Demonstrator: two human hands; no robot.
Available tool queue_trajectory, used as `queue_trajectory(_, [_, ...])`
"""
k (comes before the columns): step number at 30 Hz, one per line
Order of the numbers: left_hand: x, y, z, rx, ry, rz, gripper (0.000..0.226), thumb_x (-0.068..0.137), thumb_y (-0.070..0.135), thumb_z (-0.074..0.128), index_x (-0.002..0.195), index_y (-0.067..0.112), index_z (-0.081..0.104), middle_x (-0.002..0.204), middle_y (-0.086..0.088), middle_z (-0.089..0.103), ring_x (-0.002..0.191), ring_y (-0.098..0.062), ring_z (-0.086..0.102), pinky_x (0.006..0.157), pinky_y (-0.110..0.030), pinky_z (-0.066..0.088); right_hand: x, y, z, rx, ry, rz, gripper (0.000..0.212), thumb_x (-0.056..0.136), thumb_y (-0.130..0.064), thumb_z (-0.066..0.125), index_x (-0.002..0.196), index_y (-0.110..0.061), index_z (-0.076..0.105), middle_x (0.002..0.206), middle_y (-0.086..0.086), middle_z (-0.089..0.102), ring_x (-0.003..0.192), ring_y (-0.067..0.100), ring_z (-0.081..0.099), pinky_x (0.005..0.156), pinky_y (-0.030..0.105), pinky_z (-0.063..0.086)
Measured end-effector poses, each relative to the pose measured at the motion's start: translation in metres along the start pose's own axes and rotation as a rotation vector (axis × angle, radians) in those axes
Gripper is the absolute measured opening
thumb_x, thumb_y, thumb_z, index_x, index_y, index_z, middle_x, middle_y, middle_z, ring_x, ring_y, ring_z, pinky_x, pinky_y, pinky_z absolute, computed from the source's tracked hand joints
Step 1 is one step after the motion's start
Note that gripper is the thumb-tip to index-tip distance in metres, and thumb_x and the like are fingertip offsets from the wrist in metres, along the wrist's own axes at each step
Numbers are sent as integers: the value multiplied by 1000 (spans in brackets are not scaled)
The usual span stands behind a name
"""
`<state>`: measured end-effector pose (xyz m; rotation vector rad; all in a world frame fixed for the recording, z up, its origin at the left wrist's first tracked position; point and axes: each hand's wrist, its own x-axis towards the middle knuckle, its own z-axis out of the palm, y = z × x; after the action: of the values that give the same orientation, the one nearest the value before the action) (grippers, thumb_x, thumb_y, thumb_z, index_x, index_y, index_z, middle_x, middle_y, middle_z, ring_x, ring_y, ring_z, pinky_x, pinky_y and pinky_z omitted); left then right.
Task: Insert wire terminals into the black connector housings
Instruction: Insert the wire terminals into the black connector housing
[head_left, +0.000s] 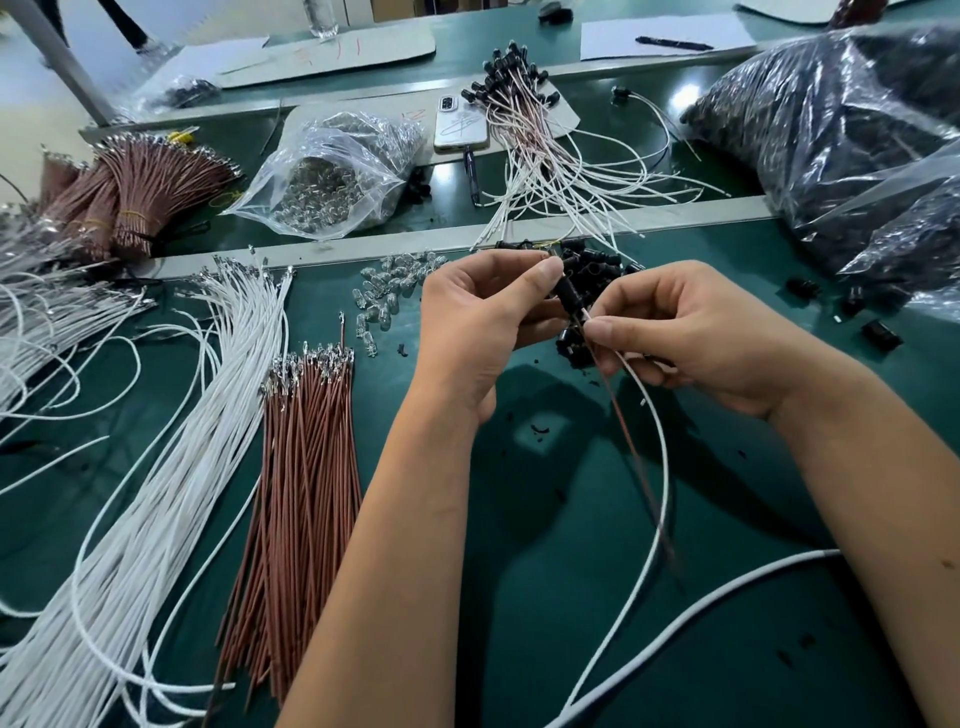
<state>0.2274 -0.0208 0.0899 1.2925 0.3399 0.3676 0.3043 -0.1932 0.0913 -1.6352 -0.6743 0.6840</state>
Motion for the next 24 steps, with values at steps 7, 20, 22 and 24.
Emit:
queue_trajectory(7, [-2,0,0,-9,-42,38,2,88,5,75,88,6,73,76,-7,72,67,-20,69,63,-29,59,0,-1,-1,-8,7,-31,18,78,-29,79,77,-13,72,64,8,68,42,10,43,38,16,29])
queue_trajectory(20, [-3,0,2,39,-90,92,1,89,1,73,90,1,72,79,-15,68,71,-22,66,61,-29,58,0,1,-4,-17,-33,-14,17,74,-31,82,72,-18,71,65,11,70,43,10,47,40,14,33])
queue_trajectory(22, [-3,0,2,31,-90,85,1,89,1,73,90,1,72,79,-14,68,71,-21,66,61,-29,58,0,2,-5,-11,-38,-10,17,74,-31,82,73,-18,71,66,11,70,44,9,47,40,15,33])
queue_trajectory(24, [-3,0,3,23,-91,82,1,90,2,72,90,3,72,80,-14,68,71,-22,66,61,-29,59,0,2,-5,-10,-41,-14,17,76,-30,81,73,-17,71,67,12,70,45,10,47,40,15,34])
